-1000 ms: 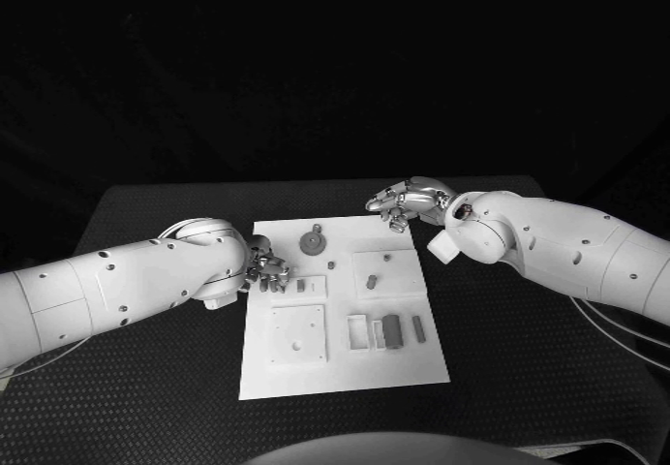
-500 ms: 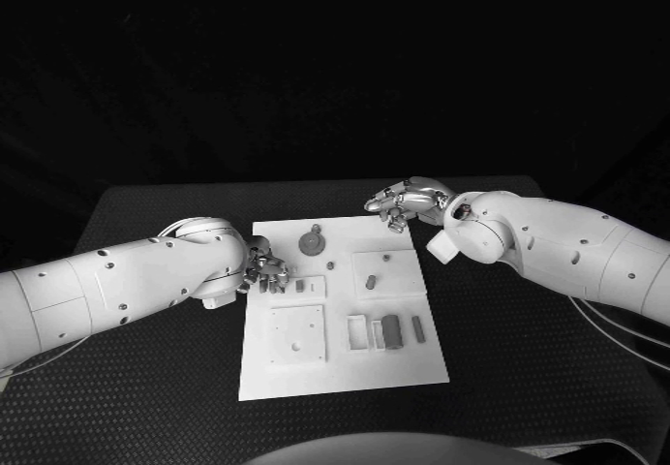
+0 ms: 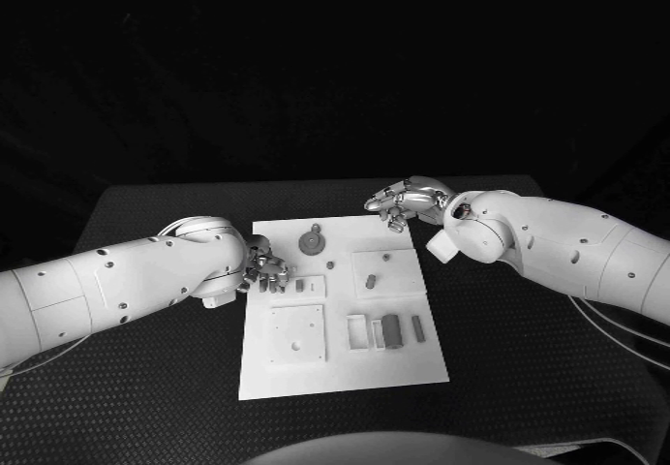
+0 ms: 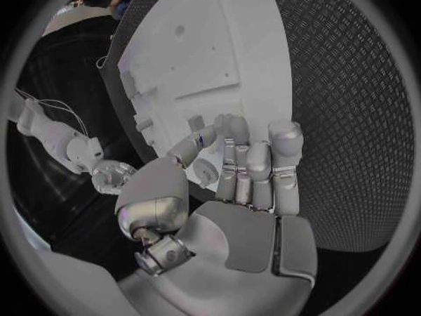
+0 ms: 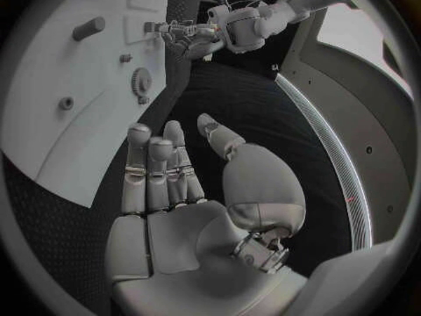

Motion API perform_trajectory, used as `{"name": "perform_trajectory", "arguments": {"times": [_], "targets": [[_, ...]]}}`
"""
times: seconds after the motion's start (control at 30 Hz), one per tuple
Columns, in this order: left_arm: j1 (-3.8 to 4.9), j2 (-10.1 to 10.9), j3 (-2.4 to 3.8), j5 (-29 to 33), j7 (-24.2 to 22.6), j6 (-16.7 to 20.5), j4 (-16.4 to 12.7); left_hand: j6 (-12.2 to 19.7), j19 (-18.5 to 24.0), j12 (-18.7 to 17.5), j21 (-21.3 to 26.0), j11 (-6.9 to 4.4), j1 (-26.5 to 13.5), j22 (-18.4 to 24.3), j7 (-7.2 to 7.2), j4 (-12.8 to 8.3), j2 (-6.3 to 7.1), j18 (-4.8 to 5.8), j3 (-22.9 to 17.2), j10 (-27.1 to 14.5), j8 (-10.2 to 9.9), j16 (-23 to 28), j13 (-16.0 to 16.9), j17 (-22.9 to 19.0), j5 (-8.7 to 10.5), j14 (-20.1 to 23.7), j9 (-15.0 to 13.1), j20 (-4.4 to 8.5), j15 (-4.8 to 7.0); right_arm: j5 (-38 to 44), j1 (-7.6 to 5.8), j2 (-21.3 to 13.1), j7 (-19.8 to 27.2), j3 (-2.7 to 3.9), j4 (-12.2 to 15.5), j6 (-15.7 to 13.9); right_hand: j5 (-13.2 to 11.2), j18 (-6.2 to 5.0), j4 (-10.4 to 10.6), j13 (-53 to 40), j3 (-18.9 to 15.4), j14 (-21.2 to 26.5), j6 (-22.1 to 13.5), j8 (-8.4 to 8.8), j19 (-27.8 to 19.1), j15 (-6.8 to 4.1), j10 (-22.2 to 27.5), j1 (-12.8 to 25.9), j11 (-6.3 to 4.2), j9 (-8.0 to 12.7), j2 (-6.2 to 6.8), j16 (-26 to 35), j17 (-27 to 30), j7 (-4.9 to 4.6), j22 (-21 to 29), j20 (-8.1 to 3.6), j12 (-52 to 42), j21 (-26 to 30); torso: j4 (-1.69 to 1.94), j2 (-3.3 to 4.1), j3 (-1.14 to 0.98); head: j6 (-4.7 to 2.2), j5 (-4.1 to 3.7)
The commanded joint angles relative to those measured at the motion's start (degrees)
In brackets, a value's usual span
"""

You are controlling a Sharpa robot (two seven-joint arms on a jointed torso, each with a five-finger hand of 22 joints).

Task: Assemble the parts on the task board

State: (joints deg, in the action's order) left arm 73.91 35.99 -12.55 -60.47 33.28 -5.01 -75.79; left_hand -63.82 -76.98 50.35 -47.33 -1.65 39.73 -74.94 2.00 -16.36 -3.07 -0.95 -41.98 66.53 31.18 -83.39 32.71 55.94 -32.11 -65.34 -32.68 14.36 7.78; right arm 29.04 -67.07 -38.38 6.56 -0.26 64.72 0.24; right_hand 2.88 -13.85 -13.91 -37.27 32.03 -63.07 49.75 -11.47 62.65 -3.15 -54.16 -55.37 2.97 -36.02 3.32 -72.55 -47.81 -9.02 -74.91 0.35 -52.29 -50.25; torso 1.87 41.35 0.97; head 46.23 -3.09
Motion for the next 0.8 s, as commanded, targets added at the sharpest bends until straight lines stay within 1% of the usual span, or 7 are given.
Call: {"name": "perform_trajectory", "arguments": {"times": [0.03, 0.27, 0.33, 0.4, 0.6, 0.8], "targets": [[-0.35, -0.4, -0.25, 0.4, 0.37, -1.44, 0.24, -3.18, -0.08, 0.19, -0.32, -2.99, 0.67, -1.28, -1.37, -0.42, -0.88, -4.51, -3.16, 3.26, 0.17, -0.08, 0.05, 0.05, -0.81, -2.94, -0.06, 1.35, 2.86, -0.06, 0.04, 0.03, 0.45, 0.01, 0.08, 0.57, 0.21, -1.15, 0.32, 0.06, -0.15, 0.51, 0.01, 0.19, -0.04, -0.08, 0.31, 0.52, 0.01, 0.09, -0.09, 0.24, 0.09, -0.31, -0.95, -0.51, -0.28, 0.21, 0.0, 0.0, -0.02, -0.05, 0.03], [-0.34, -0.4, -0.25, 0.82, 1.32, -1.57, 0.37, -3.2, -0.09, 0.2, -0.35, -3.0, 0.65, -1.28, -1.38, -0.42, -0.88, -4.51, -3.15, 3.29, 0.2, -0.11, 0.06, 0.11, -0.85, -2.99, -0.08, 1.35, 2.87, -0.06, 0.04, 0.03, 0.46, 0.01, 0.03, 0.57, 0.21, -1.15, 0.32, 0.07, -0.15, 0.51, 0.01, 0.19, -0.05, -0.08, 0.31, 0.52, 0.01, 0.09, -0.09, 0.24, 0.09, -0.31, -0.95, -0.51, -0.28, 0.21, -0.02, 0.01, -0.05, -0.05, 0.12], [-0.33, -0.44, -0.25, 1.48, 1.33, -2.15, 0.34, -4.0, -0.44, 0.39, -0.85, -3.21, 0.54, -1.33, -1.86, -0.38, -1.05, -4.49, -3.64, 4.26, 0.84, -1.35, 0.14, 4.6, -1.56, -5.99, -0.49, 1.35, 3.01, -0.06, 0.04, 0.03, 0.47, 0.01, 0.05, 0.56, 0.21, -1.15, 0.32, 0.07, -0.15, 0.51, 0.01, 0.19, -0.05, -0.08, 0.31, 0.52, 0.01, 0.09, -0.09, 0.24, 0.09, -0.31, -0.95, -0.51, -0.28, 0.21, -0.02, 0.0, -0.07, -0.06, 0.18], [-0.33, -0.44, -0.25, 1.88, 1.38, -2.5, 0.23, -4.13, -0.5, 0.3, -1.09, -3.24, 0.31, -1.31, -1.93, -0.37, -1.06, -4.47, -3.93, 4.56, 1.02, -1.48, 0.13, 5.02, -1.63, -6.22, -0.68, 1.35, 3.05, -0.06, 0.04, 0.05, 0.47, 0.01, 0.04, 0.57, 0.21, -1.15, 0.32, 0.07, -0.15, 0.52, 0.01, 0.19, -0.05, -0.08, 0.31, 0.52, 0.01, 0.09, -0.09, 0.24, 0.09, -0.31, -0.95, -0.51, -0.28, 0.21, -0.01, -0.01, -0.05, -0.03, 0.2], [-0.32, -0.37, -0.27, 3.35, 1.59, -2.44, 0.15, -4.38, -0.9, 0.16, -1.7, -3.41, -0.35, -1.22, -2.15, -0.36, -1.06, -4.56, -4.47, 5.28, 1.47, -1.49, 0.21, 5.12, -2.15, -6.63, -1.22, 1.45, 3.21, -0.06, 0.04, 0.02, 0.46, 0.01, 0.05, 0.54, 0.22, -1.15, 0.31, 0.07, -0.15, 0.52, 0.01, 0.19, -0.05, -0.08, 0.31, 0.52, 0.01, 0.09, -0.1, 0.24, 0.09, -0.31, -0.95, -0.51, -0.28, 0.22, 0.0, -0.01, -0.03, -0.08, 0.2], [-0.32, -0.49, -0.27, 3.33, 1.58, -2.09, 0.34, -4.36, -0.99, 0.12, -1.81, -3.44, -0.59, -1.19, -2.16, -0.35, -1.06, -4.56, -4.45, 5.39, 1.54, -1.38, 0.25, 4.81, -2.03, -6.58, -1.34, 1.44, 3.25, -0.06, 0.04, 0.02, 0.44, 0.01, 0.07, 0.49, 0.21, -1.15, 0.31, 0.08, -0.15, 0.53, 0.0, 0.2, -0.06, -0.07, 0.32, 0.52, 0.01, 0.09, -0.1, 0.25, 0.09, -0.31, -0.95, -0.51, -0.29, 0.22, 0.02, 0.0, 0.02, -0.14, 0.17]]}}
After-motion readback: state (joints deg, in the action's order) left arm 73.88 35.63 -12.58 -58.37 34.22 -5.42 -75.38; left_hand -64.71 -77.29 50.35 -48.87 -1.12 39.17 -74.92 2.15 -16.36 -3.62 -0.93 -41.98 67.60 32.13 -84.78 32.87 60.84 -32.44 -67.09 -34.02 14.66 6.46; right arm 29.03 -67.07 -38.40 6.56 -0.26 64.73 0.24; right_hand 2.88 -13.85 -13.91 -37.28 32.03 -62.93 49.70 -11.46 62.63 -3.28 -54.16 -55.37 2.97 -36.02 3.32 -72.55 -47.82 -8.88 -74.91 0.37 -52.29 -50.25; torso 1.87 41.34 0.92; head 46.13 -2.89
